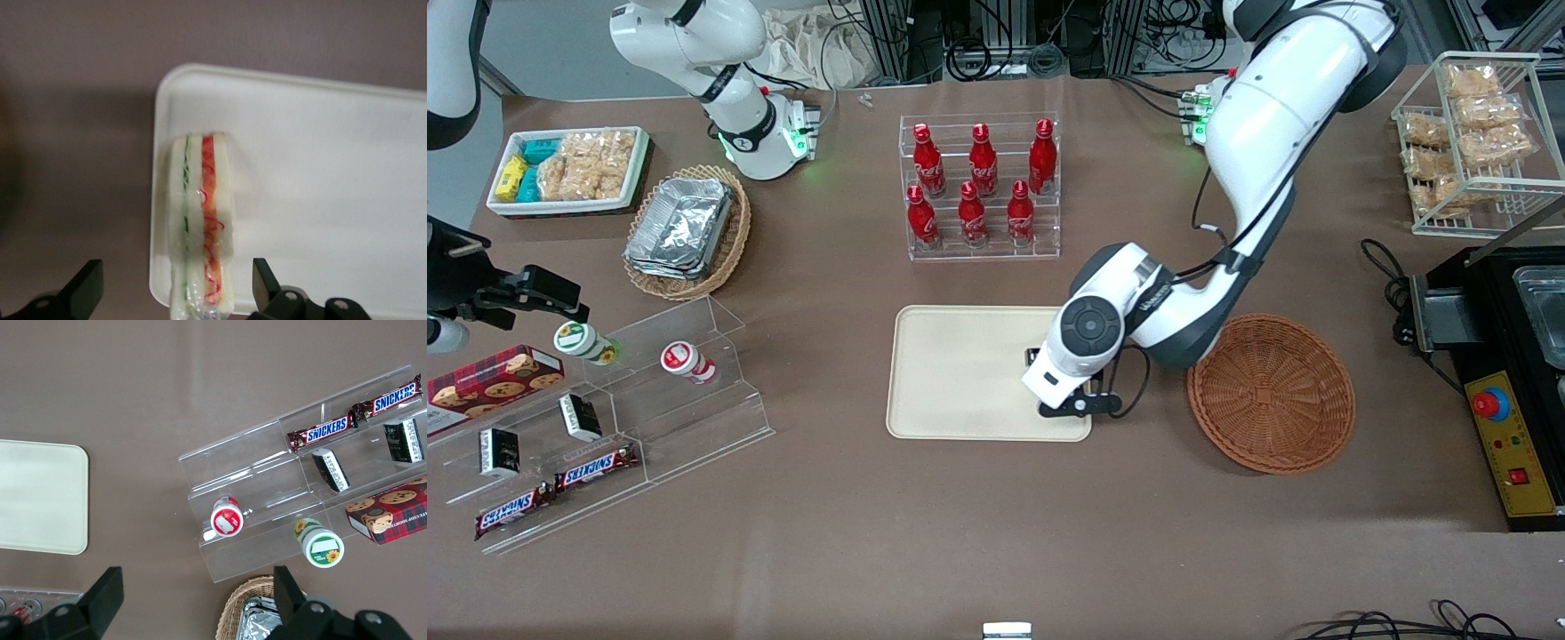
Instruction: Place sandwich from basket to tray
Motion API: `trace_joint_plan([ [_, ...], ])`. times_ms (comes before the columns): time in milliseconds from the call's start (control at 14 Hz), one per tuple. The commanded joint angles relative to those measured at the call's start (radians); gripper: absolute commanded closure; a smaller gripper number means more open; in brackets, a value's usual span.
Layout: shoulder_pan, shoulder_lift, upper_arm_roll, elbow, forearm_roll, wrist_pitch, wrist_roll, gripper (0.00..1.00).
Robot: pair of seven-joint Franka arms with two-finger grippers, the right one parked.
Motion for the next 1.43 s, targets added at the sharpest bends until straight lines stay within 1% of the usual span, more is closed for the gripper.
trace_joint_plan([
  [0, 0.061, -0.106, -0.003, -0.026, 0.016, -0.017, -0.010, 0.00],
  [143, 0.086, -0.169, -0.001, -0.030, 0.016, -0.047, -0.013, 0.00],
  [357, 0.166, -0.264, -0.003, -0.036, 0.011, -0.139, -0.003, 0.00],
  [429, 0.196, -0.301, -0.004, -0.053, -0.002, -0.155, -0.001, 0.00],
  [571, 0.251, -0.387, -0.007, -0.136, -0.013, -0.157, 0.000, 0.00],
  [786, 0.314, -0.496, -0.006, -0.229, -0.085, -0.157, 0.060, 0.00],
  [929, 0.348, -0.564, -0.006, -0.291, -0.102, -0.155, 0.097, 0.00],
  [1143, 0.358, -0.659, -0.004, -0.377, -0.114, -0.157, 0.143, 0.00],
  [1357, 0.365, -0.687, 0.022, -0.408, -0.114, -0.158, 0.206, 0.00],
])
